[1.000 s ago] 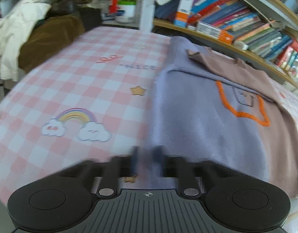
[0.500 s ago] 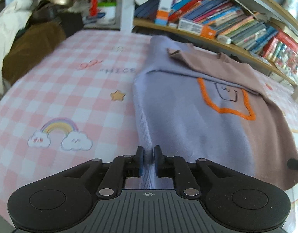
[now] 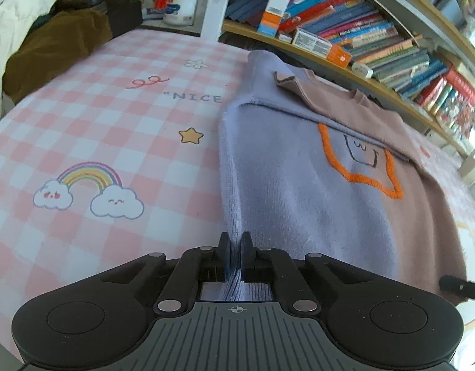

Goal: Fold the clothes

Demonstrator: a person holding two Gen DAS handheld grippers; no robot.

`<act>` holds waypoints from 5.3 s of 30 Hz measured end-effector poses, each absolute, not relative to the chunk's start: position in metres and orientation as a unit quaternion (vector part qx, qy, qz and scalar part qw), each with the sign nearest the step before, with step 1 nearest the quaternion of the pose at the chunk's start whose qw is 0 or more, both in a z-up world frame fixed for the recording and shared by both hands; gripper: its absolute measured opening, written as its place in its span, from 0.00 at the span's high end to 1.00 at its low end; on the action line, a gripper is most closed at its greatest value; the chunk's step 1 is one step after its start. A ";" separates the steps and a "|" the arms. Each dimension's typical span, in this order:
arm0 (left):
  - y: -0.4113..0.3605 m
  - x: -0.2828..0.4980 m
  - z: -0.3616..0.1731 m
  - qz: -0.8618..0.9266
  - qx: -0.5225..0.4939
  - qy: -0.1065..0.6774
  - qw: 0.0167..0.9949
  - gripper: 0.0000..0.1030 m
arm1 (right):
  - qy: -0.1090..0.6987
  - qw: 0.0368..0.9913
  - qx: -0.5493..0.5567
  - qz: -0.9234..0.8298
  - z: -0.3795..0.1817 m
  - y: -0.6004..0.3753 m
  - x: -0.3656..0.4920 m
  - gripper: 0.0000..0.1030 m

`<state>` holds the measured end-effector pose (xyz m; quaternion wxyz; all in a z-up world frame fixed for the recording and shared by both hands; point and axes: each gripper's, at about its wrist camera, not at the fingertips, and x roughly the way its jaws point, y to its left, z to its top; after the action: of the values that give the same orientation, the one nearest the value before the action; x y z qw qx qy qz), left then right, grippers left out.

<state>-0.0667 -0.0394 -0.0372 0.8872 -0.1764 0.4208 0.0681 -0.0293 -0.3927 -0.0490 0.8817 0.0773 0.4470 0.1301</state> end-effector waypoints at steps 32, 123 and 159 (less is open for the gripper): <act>-0.072 -0.169 -0.024 0.084 -0.244 0.412 0.874 0.96 | 0.479 0.840 0.180 0.179 -0.038 -0.477 -0.109 0.92; 0.024 0.051 -0.009 0.060 -0.300 0.360 0.881 0.62 | 0.390 0.900 0.180 0.076 0.007 -0.444 0.113 0.52; -0.008 0.120 -0.044 0.017 -0.149 0.383 0.911 0.90 | 0.427 0.897 0.098 0.060 -0.046 -0.421 0.181 0.96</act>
<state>0.1204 -0.0080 -0.0442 0.9114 -0.1487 0.3833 0.0172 0.1811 -0.4210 -0.0456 0.8968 0.0978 0.4272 0.0600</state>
